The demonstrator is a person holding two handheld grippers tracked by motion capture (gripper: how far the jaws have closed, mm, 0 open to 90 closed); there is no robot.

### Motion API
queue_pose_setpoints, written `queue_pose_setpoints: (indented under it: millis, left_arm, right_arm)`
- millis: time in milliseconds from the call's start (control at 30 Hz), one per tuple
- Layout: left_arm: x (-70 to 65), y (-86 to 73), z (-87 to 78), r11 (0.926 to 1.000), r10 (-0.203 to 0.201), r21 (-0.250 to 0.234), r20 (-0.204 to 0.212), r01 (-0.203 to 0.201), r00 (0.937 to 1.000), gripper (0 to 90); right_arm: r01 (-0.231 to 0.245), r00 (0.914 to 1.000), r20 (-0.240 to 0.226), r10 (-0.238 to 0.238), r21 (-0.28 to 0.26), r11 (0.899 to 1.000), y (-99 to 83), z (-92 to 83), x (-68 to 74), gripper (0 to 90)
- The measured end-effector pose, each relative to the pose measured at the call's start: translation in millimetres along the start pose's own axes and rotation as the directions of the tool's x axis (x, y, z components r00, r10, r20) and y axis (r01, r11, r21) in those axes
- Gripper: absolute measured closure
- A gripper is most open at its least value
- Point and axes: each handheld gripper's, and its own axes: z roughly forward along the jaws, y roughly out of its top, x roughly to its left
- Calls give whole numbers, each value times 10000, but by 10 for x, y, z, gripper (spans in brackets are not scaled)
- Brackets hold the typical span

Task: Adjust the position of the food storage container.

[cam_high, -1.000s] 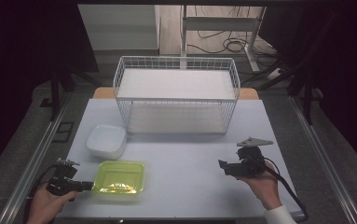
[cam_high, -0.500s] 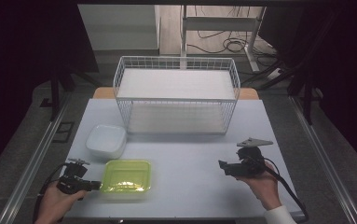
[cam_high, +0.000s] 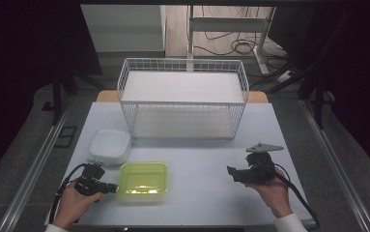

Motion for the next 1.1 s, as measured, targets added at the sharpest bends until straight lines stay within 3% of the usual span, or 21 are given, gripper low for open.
queue_pose_setpoints:
  millis: [567, 933, 1100]
  left_arm:
    - [-217, 280, 156, 9970, 762, 129, 154, -764, 9970, 895]
    - [-331, 402, 254, 9957, 908, 133, 228, -911, 9956, 895]
    - [-418, 479, 305, 9919, 1246, 207, 283, -1252, 9918, 895]
  right_arm:
    - [10, 10000, 8, -10, 28, 10000, 0, 0, -3, 154]
    - [27, 10000, 10, -27, 60, 10000, -2, 6, -7, 154]
    - [11, 10000, -4, -11, 86, 10000, -4, 12, -3, 154]
